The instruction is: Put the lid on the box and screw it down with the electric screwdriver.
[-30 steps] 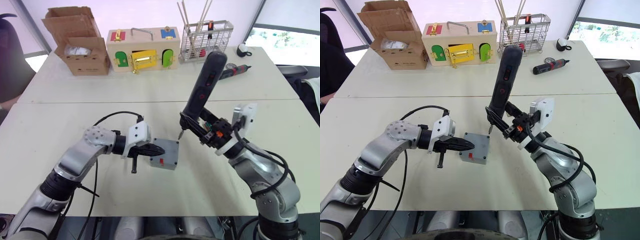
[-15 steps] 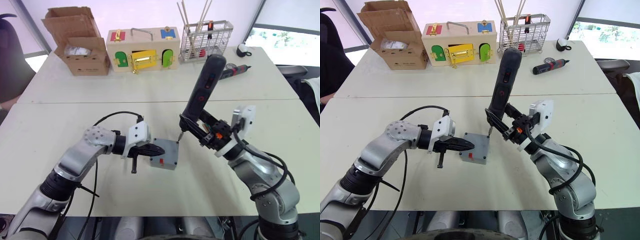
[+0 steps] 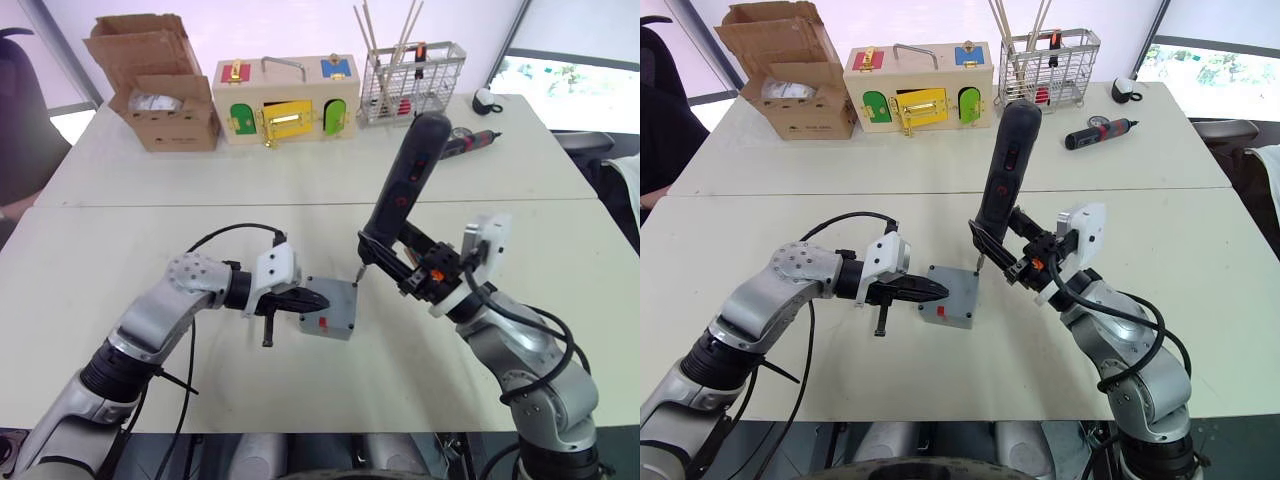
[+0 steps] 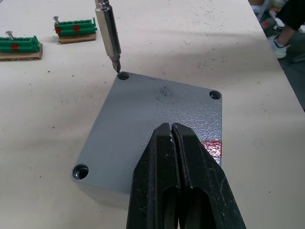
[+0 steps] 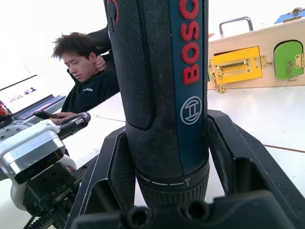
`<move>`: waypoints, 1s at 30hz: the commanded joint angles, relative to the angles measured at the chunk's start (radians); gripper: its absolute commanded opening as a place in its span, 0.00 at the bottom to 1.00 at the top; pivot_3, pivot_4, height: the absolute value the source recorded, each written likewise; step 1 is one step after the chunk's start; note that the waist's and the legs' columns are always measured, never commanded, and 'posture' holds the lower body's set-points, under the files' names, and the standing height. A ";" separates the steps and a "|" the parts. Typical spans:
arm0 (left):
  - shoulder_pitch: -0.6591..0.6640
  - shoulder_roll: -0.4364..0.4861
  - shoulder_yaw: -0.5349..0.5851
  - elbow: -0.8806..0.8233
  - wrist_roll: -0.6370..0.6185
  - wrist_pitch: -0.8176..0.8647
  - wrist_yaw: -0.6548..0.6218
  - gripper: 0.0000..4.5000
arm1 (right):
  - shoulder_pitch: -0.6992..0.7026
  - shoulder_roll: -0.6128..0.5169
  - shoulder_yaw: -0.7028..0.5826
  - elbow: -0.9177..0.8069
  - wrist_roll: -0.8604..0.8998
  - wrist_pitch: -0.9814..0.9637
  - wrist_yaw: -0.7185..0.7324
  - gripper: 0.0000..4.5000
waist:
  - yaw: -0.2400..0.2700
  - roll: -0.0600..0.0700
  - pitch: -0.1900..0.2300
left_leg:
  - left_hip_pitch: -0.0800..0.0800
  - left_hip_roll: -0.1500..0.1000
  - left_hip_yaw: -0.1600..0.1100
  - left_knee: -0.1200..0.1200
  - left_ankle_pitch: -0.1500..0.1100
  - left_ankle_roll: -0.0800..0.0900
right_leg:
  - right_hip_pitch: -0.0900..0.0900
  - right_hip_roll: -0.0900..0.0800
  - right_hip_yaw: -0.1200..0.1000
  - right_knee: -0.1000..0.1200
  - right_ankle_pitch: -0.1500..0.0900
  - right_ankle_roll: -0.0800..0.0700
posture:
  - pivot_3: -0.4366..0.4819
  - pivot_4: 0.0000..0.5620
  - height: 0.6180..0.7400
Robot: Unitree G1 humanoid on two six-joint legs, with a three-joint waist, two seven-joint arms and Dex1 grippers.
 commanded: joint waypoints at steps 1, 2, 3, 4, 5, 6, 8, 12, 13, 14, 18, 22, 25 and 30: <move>0.028 0.006 -0.041 0.038 0.051 0.020 0.004 0.00 | -0.047 0.003 -0.030 -0.049 0.032 -0.014 -0.015 0.41 | 0.001 0.000 0.000 | 0.000 0.000 0.000 0.000 0.000 0.000 | 0.000 0.000 0.000 0.000 0.000 0.000 | 0.48 0.27 1.00; 0.027 0.005 -0.042 0.038 0.051 0.020 0.005 0.00 | -0.052 0.001 -0.031 -0.052 0.036 -0.011 -0.018 0.41 | 0.001 0.000 0.000 | 0.000 0.000 0.000 0.000 0.000 0.000 | 0.000 0.000 0.000 0.000 0.000 0.000 | 0.48 0.27 1.00; 0.027 0.003 -0.043 0.038 0.051 0.020 0.005 0.00 | -0.056 -0.002 -0.033 -0.056 0.040 -0.008 -0.021 0.41 | 0.001 0.000 0.000 | 0.000 0.000 0.000 0.000 0.000 0.000 | 0.000 0.000 0.000 0.000 0.000 0.000 | 0.48 0.27 1.00; 0.027 0.002 -0.043 0.038 0.051 0.021 0.005 0.00 | -0.059 -0.004 -0.035 -0.059 0.044 -0.004 -0.024 0.41 | 0.001 0.000 0.000 | 0.000 0.000 0.000 0.000 0.000 0.000 | 0.000 0.000 0.000 0.000 0.000 0.000 | 0.48 0.27 1.00; 0.027 0.000 -0.044 0.038 0.051 0.020 0.005 0.00 | -0.062 -0.006 -0.037 -0.062 0.048 -0.001 -0.025 0.41 | 0.002 0.000 0.000 | 0.000 0.000 0.000 0.000 0.000 0.000 | 0.000 0.000 0.000 0.000 0.000 0.000 | 0.48 0.27 1.00; 0.025 -0.001 -0.045 0.039 0.051 0.021 0.005 0.00 | -0.064 -0.009 -0.039 -0.064 0.052 0.003 -0.026 0.41 | 0.002 0.000 0.000 | 0.000 0.000 0.000 0.000 0.000 0.000 | 0.000 0.000 0.000 0.000 0.000 0.000 | 0.48 0.27 1.00; 0.023 -0.003 -0.045 0.041 0.052 0.021 0.004 0.00 | -0.065 -0.014 -0.041 -0.067 0.060 0.009 -0.026 0.41 | 0.002 0.000 0.000 | 0.000 0.000 0.000 0.000 0.000 0.000 | 0.000 0.000 0.000 0.000 0.000 0.000 | 0.48 0.27 1.00; 0.021 -0.006 -0.045 0.041 0.053 0.022 0.004 0.00 | -0.043 -0.024 -0.035 -0.073 0.067 0.016 -0.022 0.41 | 0.002 0.000 0.000 | 0.000 0.000 0.000 0.000 0.000 0.000 | 0.000 0.000 0.000 0.000 0.000 0.000 | 0.48 0.27 1.00; 0.020 -0.006 -0.045 0.042 0.054 0.023 0.003 0.00 | -0.038 -0.026 -0.033 -0.074 0.068 0.016 -0.021 0.41 | 0.002 0.000 0.000 | 0.000 0.000 0.000 0.000 0.000 0.000 | 0.000 0.000 0.000 0.000 0.000 0.000 | 0.48 0.27 1.00; 0.019 -0.006 -0.045 0.042 0.053 0.023 0.003 0.00 | -0.033 -0.026 -0.032 -0.074 0.069 0.016 -0.021 0.41 | 0.002 0.000 0.000 | 0.000 0.000 0.000 0.000 0.000 0.000 | 0.000 0.000 0.000 0.000 0.000 0.000 | 0.48 0.27 1.00; 0.018 -0.005 -0.044 0.039 0.052 0.027 0.003 0.00 | -0.025 -0.027 -0.029 -0.073 0.070 0.017 -0.022 0.41 | 0.002 0.000 0.000 | 0.000 0.000 0.000 0.000 0.000 0.000 | 0.000 0.000 0.000 0.000 0.000 0.000 | 0.48 0.27 1.00; 0.027 0.000 -0.042 0.030 0.052 0.027 0.004 0.00 | -0.016 -0.026 -0.024 -0.071 0.068 0.015 -0.020 0.41 | 0.002 0.000 0.000 | 0.000 0.000 0.000 0.000 0.000 0.000 | 0.000 0.000 0.000 0.000 0.000 0.000 | 0.48 0.27 1.00; 0.034 0.002 -0.043 0.029 0.054 0.023 0.006 0.00 | -0.013 -0.024 -0.020 -0.068 0.065 0.012 -0.020 0.41 | 0.001 0.000 0.000 | 0.000 0.000 0.000 0.000 0.000 0.000 | 0.001 0.000 0.000 0.000 0.000 0.000 | 0.48 0.27 1.00; 0.033 0.000 -0.045 0.039 0.061 0.015 0.006 0.00 | -0.013 -0.017 -0.011 -0.066 0.063 0.011 -0.023 0.41 | 0.001 0.000 0.000 | 0.000 0.000 0.000 0.000 0.000 0.000 | 0.001 0.000 0.000 0.000 0.000 0.000 | 0.48 0.27 1.00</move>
